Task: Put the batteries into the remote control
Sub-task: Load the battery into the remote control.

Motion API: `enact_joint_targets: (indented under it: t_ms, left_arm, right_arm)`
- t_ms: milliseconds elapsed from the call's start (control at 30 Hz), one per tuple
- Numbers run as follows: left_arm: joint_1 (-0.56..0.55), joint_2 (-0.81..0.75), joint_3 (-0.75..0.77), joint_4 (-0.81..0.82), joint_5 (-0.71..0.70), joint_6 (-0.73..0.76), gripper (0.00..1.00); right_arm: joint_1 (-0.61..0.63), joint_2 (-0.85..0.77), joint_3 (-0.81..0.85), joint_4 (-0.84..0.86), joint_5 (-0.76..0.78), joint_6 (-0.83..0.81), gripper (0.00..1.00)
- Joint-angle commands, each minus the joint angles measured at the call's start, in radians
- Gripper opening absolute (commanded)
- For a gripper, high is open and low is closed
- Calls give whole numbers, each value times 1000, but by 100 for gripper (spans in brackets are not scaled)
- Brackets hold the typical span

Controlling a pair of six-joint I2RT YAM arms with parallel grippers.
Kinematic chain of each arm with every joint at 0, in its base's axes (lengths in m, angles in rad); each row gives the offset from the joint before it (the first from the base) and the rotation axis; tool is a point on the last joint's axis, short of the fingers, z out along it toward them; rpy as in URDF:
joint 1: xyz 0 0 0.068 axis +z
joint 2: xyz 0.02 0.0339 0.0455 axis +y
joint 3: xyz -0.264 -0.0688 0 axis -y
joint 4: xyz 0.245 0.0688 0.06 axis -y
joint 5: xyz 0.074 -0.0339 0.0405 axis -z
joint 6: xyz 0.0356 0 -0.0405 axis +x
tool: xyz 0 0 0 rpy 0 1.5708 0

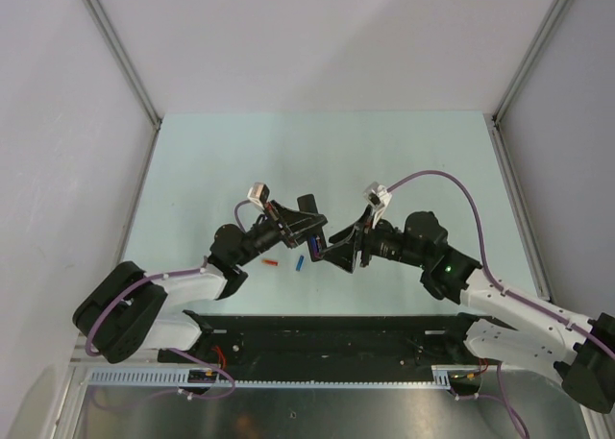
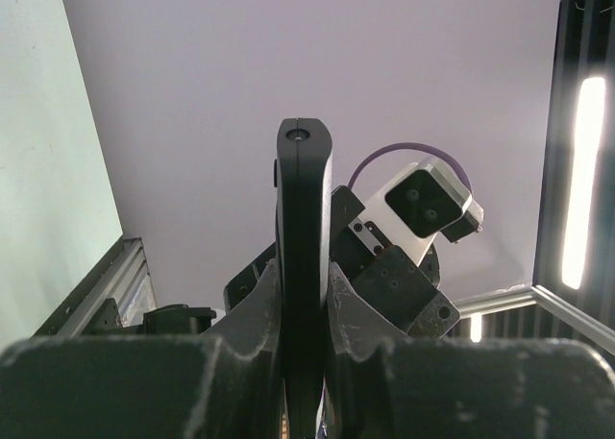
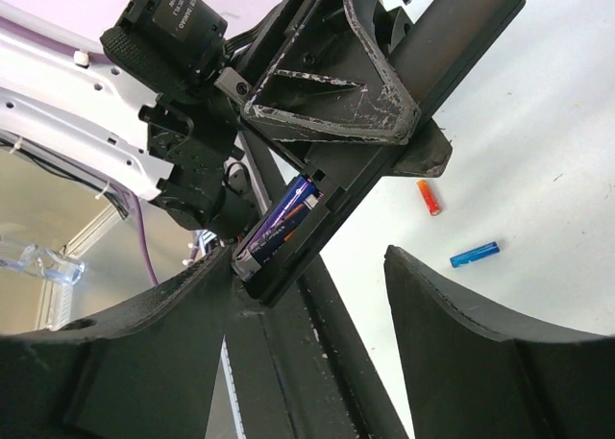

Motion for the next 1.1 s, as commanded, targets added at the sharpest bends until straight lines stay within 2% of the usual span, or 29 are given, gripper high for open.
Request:
enact_joint_targets:
  t_ms: [0,1067]
  left_arm:
    - [-24,-40,23,34,12,3,0]
    - [-47,-91,20,33,14,23,0]
  right_arm:
    - [-22,16,-5,63,1,21,68]
    - [-94,76,-53,208,-102,166,55]
